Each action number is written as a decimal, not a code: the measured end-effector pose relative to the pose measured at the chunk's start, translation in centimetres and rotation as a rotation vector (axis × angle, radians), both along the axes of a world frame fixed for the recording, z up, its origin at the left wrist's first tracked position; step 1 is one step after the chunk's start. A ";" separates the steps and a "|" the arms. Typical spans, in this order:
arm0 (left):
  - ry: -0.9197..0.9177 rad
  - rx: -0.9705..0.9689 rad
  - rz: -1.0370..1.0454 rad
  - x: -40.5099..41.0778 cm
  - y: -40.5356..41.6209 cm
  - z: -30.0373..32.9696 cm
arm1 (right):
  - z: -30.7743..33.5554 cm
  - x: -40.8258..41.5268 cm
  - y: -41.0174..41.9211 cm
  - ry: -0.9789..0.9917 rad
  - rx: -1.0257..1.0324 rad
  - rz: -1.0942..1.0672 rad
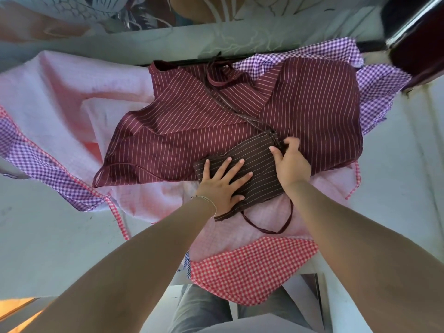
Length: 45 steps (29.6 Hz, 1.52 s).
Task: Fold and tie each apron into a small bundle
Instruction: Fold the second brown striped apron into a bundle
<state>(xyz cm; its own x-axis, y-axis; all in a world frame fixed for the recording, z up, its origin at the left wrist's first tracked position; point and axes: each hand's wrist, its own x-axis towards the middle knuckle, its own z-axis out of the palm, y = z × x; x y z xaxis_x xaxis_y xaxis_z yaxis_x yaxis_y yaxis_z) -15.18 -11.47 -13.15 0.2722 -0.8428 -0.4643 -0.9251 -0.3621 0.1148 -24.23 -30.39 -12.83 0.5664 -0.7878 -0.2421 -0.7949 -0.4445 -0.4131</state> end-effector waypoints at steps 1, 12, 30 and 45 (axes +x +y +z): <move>0.007 0.011 0.001 0.0 -0.1 0.0 | 0.3 -0.2 0.3 -0.001 -0.036 -0.025; 0.077 -0.188 0.210 1.4 0.5 1.2 | -1.4 -5.0 7.9 0.191 -0.061 0.652; 0.351 0.116 0.447 5.0 0.7 4.5 | -0.3 -8.1 13.8 0.252 -0.016 0.733; 0.579 -0.037 0.437 3.8 -4.7 6.2 | 2.0 -6.3 9.8 -0.603 0.698 -0.645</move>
<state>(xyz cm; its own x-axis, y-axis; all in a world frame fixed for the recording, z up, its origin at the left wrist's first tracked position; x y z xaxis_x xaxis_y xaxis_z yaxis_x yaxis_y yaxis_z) -11.38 -16.18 -6.95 0.3068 -0.7309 -0.6096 -0.4833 -0.6714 0.5617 -30.57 -20.57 -10.81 0.2757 -0.7746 -0.5692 -0.3792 0.4565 -0.8048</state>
